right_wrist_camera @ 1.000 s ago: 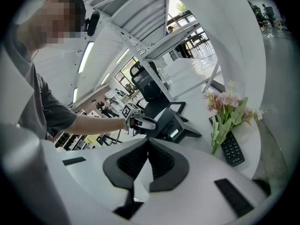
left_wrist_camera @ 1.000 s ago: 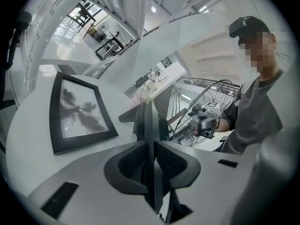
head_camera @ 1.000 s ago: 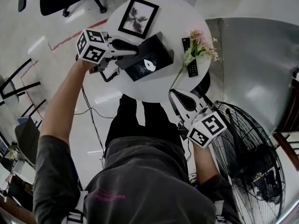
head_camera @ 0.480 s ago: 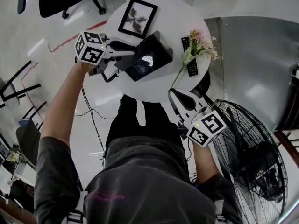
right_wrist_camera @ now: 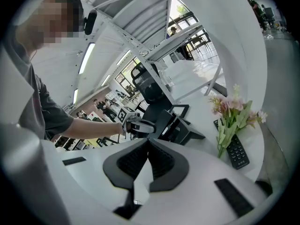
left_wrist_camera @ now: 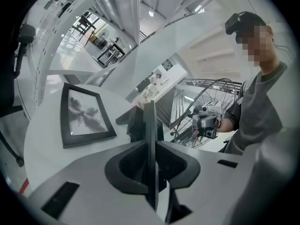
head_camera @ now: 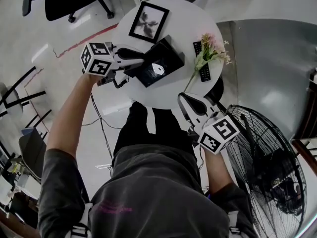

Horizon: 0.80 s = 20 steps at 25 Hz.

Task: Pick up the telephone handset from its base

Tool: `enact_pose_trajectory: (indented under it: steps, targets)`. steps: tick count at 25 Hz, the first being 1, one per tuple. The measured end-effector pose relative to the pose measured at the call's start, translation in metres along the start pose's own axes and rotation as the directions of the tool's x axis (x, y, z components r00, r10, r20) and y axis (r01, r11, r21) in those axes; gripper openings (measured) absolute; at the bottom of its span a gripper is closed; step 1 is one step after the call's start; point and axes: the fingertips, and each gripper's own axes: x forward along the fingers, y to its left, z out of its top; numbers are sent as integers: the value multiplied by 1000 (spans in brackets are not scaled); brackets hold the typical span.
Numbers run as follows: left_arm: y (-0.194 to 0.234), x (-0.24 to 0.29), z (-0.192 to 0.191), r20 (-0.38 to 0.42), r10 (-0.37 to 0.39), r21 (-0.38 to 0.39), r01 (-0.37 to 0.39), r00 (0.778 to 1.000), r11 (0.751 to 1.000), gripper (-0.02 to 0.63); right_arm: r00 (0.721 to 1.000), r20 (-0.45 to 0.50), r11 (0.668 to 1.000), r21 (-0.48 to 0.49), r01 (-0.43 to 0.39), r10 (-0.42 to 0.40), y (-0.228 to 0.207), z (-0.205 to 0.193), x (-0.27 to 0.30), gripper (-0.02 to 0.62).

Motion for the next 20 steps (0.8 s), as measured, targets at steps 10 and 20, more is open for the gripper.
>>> enact_pose_trajectory:
  steps: [10,20]
  targets:
    - [-54,-43,25,140,37,21,-40,990,999,78,998,70,999,-51,-4,7,25,36,-6,20]
    - [-131,-84,49,318,114,71,-143,941,987,78,990,140,994,-107,2,13,65,62,-27,20]
